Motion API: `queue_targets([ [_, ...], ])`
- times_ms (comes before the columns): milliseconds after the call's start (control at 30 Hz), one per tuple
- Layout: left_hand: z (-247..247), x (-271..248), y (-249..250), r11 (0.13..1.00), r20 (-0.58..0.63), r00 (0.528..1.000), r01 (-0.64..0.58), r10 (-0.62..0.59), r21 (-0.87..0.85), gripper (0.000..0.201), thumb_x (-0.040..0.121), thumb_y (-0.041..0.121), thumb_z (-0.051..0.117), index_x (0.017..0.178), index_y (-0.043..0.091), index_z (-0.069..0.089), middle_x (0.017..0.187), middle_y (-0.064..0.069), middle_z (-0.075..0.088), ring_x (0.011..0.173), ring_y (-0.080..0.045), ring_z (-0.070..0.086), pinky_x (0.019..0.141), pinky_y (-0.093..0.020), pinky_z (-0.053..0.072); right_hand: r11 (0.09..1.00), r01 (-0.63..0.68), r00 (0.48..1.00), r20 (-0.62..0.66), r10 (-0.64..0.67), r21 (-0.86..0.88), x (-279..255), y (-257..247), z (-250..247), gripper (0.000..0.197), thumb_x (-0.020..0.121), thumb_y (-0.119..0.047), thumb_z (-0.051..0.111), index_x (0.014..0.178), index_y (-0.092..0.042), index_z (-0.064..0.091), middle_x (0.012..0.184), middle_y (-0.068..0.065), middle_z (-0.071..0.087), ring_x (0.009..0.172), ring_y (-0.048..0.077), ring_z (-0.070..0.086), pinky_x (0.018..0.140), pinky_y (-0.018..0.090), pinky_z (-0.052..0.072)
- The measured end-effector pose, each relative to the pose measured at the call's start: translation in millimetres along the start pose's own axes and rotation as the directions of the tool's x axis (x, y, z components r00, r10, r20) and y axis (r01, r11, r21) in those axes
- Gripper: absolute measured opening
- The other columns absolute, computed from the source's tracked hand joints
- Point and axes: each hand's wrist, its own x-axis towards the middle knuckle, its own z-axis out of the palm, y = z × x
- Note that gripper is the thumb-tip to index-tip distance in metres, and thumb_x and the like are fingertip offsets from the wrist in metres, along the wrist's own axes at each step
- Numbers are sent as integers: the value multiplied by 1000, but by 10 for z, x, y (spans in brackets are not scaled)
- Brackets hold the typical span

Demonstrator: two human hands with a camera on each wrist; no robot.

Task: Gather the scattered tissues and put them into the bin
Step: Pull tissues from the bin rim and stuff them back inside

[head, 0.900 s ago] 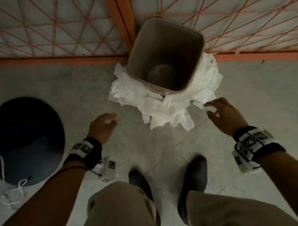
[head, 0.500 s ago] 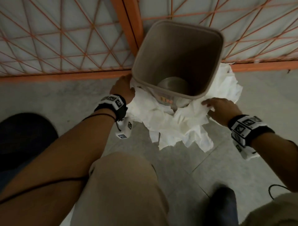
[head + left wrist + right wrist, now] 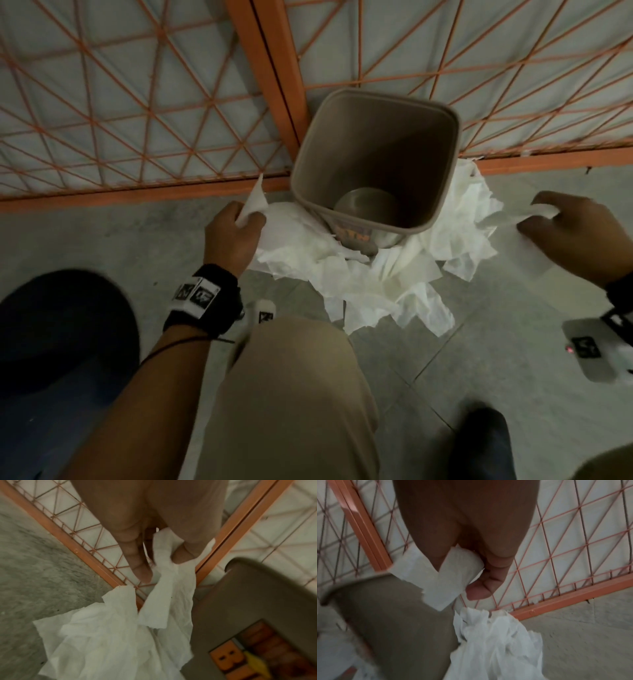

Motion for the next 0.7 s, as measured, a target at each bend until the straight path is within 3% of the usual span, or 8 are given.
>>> queue_targets([
  [67, -131, -212, 12, 999, 31, 999, 14, -12, -50, 18, 88, 26, 58, 89, 8, 64, 87, -9, 65, 79, -26, 59, 64, -30, 45, 998, -37, 999, -2, 37, 47, -21, -132, -209, 16, 81, -31, 57, 87, -16, 58, 81, 14, 69, 76, 33, 61, 74, 40, 50],
  [133, -246, -399, 49, 993, 27, 1000, 11, -8, -116, 12, 88, 26, 60, 88, 14, 63, 89, -6, 67, 80, -24, 62, 70, -35, 50, 991, 12, 999, 33, -16, 131, 4, -270, -389, 5, 85, -22, 52, 85, -21, 57, 80, 2, 75, 76, 22, 70, 76, 44, 57],
  [233, -357, -592, 110, 989, 29, 998, -53, 57, -136, 18, 84, 16, 60, 75, 4, 50, 72, -7, 52, 64, -18, 48, 60, -32, 40, 958, 60, 983, 148, -105, 282, 80, -598, -647, 41, 91, 14, 38, 82, -22, 56, 82, 9, 69, 67, 24, 72, 60, 50, 61],
  [367, -452, -694, 339, 970, 50, 981, -180, 190, -162, 22, 86, -7, 51, 78, 13, 47, 76, 1, 50, 68, -8, 44, 66, -23, 40, 966, 175, 936, 273, -223, 189, 203, -1120, -779, 36, 80, 18, 39, 90, -9, 61, 70, 18, 61, 48, 20, 52, 39, 26, 45],
  [467, -524, -726, 664, 926, 64, 946, -294, 317, -235, 24, 84, -1, 46, 84, 21, 55, 84, 9, 60, 79, -4, 53, 70, -10, 42, 966, 154, 921, 323, -216, 207, 265, -1441, -696, 20, 81, 7, 45, 81, -4, 62, 64, 9, 55, 53, 15, 46, 46, 26, 38],
  [600, -583, -676, 1143, 858, 70, 884, -425, 461, -288, 18, 81, 7, 43, 82, 16, 59, 87, 3, 65, 82, -4, 58, 70, -12, 44, 975, 111, 940, 298, -166, 195, 364, -1786, -488, 25, 87, -10, 51, 67, -25, 55, 63, -9, 52, 56, 6, 47, 53, 18, 33],
  [633, -577, -646, 1257, 846, 66, 872, -448, 484, -288, 15, 82, 10, 44, 82, 16, 58, 85, 2, 64, 80, -6, 57, 68, -16, 43, 976, 102, 939, 305, -158, 191, 390, -1838, -435, 21, 87, -12, 51, 72, -26, 56, 72, -9, 55, 66, 8, 51, 58, 19, 35],
  [700, -535, -561, 1470, 830, 38, 857, -485, 513, -277, 10, 83, 15, 46, 82, 17, 56, 79, 2, 59, 73, -9, 54, 63, -22, 42, 986, 89, 934, 333, -131, 139, 432, -1901, -348, 22, 88, -16, 51, 108, -20, 60, 109, 0, 60, 101, 20, 54, 78, 25, 39],
])
